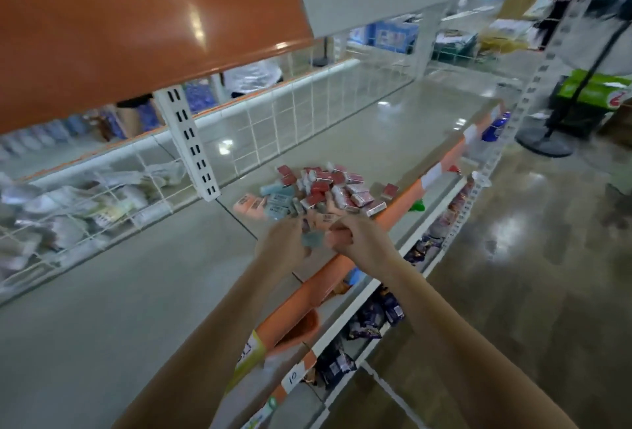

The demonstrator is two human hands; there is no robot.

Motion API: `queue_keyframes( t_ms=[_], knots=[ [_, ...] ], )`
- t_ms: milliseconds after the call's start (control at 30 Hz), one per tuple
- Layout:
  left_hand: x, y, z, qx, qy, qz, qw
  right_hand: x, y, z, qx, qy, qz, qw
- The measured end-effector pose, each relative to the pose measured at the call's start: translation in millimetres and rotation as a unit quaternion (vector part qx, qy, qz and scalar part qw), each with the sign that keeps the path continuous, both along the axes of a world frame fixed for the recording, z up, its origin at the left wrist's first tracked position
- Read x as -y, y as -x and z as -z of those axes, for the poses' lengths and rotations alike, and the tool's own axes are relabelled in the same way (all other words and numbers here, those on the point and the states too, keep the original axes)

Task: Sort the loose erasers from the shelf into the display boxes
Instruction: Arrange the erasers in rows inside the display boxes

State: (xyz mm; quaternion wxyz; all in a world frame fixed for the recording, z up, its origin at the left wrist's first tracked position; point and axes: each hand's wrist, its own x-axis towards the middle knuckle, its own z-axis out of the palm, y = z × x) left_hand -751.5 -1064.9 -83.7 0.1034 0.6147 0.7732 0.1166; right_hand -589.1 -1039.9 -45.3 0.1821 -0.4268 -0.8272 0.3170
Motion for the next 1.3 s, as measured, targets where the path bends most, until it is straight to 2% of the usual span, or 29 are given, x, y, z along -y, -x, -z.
queue_keyframes(
  t_ms=[133,300,467,833,1033,1200,1300],
  knots=[
    [32.1,8.1,-12.1,-0.008,-0.006,-0.05,0.999,-5.8,4.5,17.4,-0.05,0.001,-0.057,0.997],
    [121.2,27.2,-33.1,0.087,-0.119,-0.133,0.98,26.7,36.5,16.5,-0.144,0.04,-0.153,0.977],
    [222.6,48.9,-46.8,0.055,-0.172,-0.228,0.957,89.4,86.8,1.5,-0.174,0.07,-0.271,0.944],
    [495.3,74.3,-59.7,-0.014,-0.209,-0.378,0.902,304.6,185.4,-22.2,-0.156,0.05,-0.465,0.87],
    [648.8,97.5,-49.3,-0.039,-0.199,-0.416,0.887,446.3,233.9,-9.2,-0.164,0.022,-0.501,0.849],
    [720.1,129.1,-46.1,-0.035,-0.207,-0.426,0.88,518.2,271.3,-10.4,-0.159,-0.004,-0.539,0.827],
    [739.4,154.9,-45.2,-0.048,-0.211,-0.419,0.882,535.2,296.0,-15.9,-0.153,-0.009,-0.531,0.833]
  ],
)
